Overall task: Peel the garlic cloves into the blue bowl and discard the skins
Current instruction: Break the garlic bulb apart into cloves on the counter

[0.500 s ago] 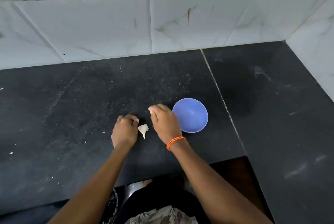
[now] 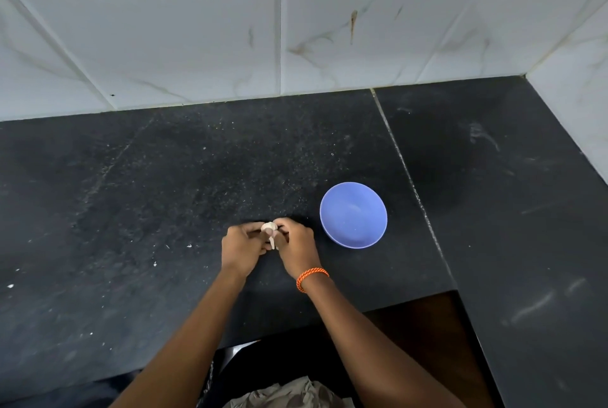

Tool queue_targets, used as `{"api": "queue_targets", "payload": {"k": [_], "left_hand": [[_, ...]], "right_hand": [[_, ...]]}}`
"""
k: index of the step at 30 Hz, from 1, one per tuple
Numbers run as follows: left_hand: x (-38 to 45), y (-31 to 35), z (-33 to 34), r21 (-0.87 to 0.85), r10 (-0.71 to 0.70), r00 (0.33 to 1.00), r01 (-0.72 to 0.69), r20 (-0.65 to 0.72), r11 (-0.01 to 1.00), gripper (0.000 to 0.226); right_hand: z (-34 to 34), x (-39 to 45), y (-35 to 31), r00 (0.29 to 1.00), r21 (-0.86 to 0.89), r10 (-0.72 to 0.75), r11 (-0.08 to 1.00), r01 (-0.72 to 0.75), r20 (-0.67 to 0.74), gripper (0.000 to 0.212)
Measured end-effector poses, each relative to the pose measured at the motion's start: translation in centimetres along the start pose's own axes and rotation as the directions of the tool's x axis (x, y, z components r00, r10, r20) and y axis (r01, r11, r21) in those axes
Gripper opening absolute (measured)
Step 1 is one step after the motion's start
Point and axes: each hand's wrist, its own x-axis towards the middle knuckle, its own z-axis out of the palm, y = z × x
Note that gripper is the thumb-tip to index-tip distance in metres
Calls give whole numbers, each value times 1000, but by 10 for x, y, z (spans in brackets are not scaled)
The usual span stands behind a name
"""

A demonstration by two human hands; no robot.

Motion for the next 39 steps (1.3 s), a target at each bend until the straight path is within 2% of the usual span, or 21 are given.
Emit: {"api": "queue_targets", "payload": {"k": [4, 10, 17, 23, 28, 32, 39], "left_hand": [[1, -2, 3, -53, 47, 997, -44, 54, 998, 10], [4, -7, 2, -41, 74, 987, -69, 141, 997, 17], [3, -12, -6, -106, 115, 967, -93, 227, 990, 20], [4, -19, -3, -31, 210, 957, -208, 199, 978, 22], [1, -28, 3, -23, 283, 948, -283, 145, 959, 23], [6, -38, 3, 38, 363, 922, -371, 134, 928, 25], [6, -42, 6, 78, 429, 896, -439, 113, 895, 28]], "right_hand": [[0, -3, 9, 999, 90, -37, 995, 40, -39, 16], [-5, -6, 14, 998, 134, -29, 990, 35, -47, 35], [-8, 3, 18, 999, 153, -31, 988, 27, 25, 36], [-2, 6, 26, 995, 203, -82, 975, 91, -54, 38], [2, 8, 36, 991, 272, -119, 953, 133, -68, 31], [5, 12, 39, 989, 341, -119, 930, 140, -82, 14], [17, 16, 43, 975, 271, -161, 942, 198, -151, 5]]}}
